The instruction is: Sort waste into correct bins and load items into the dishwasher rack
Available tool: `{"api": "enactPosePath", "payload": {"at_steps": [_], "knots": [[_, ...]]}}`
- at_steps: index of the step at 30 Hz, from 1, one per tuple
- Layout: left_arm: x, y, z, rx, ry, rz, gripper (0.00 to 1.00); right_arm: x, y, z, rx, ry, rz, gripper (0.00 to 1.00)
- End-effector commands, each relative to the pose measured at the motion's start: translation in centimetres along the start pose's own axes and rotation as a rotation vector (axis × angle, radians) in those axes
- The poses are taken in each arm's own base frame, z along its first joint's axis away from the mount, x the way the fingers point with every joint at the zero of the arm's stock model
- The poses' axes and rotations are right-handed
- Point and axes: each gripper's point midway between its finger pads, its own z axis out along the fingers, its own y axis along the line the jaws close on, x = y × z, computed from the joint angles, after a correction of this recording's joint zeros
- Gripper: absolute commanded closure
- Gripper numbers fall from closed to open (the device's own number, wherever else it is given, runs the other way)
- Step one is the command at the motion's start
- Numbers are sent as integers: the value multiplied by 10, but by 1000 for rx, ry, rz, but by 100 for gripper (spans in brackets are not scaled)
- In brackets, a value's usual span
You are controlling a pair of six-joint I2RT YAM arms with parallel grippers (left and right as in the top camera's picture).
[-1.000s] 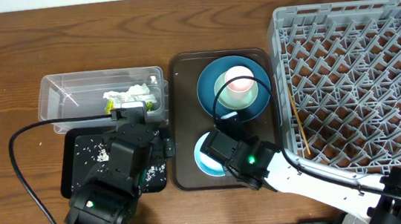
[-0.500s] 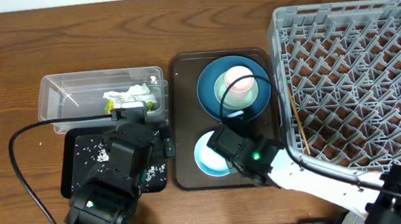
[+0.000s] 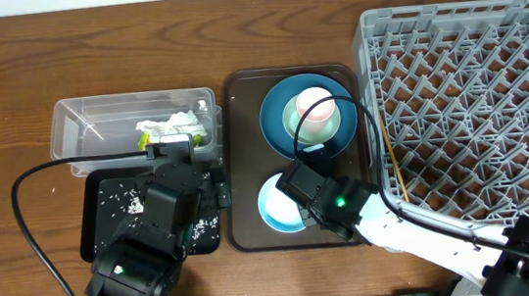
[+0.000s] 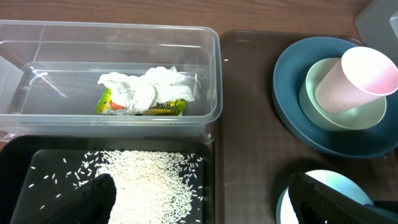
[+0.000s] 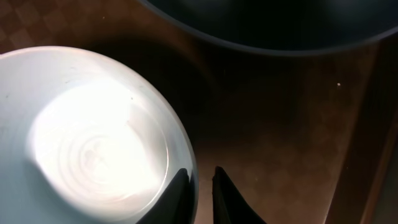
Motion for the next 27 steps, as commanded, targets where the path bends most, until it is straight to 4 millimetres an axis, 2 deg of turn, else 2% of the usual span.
{"api": "enactPosePath", "payload": {"at_steps": [1,2,4,6,7,18,22,27], "knots": [[-9,3,-5,-13,-26,-14,9,1,-3,2,7,3,5,80],[-9,3,-5,-13,-26,-15,9,1,-3,2,5,4,5,76],[-9,3,-5,-13,-26,-14,9,1,-2,2,3,5,5,78],[-9,3,-5,-13,-26,-15,9,1,-2,2,3,6,5,88],[-9,3,-5,-13,-26,-15,9,1,-2,2,3,5,5,98],[-9,3,-5,-13,-26,-15,9,-1,-1,1,1,-1,-6,99],[-9,3,-5,-13,-26,-14,9,-23,0,-9,19,-68,-127,99],[-9,3,-5,-13,-26,-14,9,-77,9,-54,22,-230,-251,99]]}}
